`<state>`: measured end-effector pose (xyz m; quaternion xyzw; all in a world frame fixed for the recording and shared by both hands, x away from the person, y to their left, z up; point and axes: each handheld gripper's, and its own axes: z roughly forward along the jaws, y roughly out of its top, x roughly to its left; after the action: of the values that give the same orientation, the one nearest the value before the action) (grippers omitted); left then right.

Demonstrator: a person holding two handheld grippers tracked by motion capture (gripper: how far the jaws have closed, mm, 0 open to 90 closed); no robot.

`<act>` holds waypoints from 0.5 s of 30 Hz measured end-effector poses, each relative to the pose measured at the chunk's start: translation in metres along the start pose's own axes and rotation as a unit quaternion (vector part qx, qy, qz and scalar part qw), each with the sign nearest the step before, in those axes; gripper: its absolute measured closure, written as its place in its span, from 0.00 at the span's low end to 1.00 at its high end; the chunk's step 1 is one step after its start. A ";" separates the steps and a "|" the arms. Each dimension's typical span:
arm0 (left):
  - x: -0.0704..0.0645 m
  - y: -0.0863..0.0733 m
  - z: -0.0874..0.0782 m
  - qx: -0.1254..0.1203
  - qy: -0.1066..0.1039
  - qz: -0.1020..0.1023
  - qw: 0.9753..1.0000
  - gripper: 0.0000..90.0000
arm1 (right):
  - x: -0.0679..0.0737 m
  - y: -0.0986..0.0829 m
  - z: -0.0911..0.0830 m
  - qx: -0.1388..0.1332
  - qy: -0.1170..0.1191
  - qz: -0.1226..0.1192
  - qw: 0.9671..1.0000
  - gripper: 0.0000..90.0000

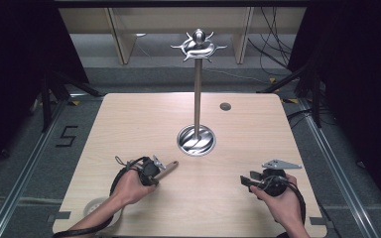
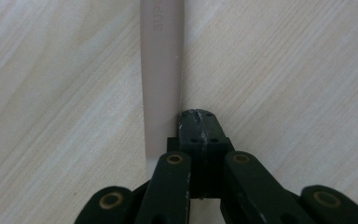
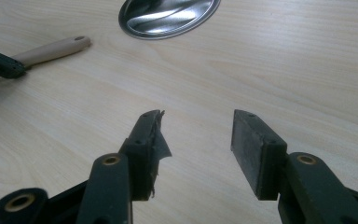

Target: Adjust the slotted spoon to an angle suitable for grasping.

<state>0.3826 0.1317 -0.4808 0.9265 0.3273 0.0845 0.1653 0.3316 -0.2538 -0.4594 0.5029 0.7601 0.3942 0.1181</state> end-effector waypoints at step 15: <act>0.018 -0.012 -0.022 -0.085 -0.019 -0.119 0.989 0.70 | -0.003 0.000 -0.002 -0.011 -0.006 0.005 1.000 0.57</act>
<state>0.3832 0.1574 -0.4643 0.8651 0.4237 0.0744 0.2580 0.3320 -0.2568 -0.4586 0.5080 0.7521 0.4003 0.1264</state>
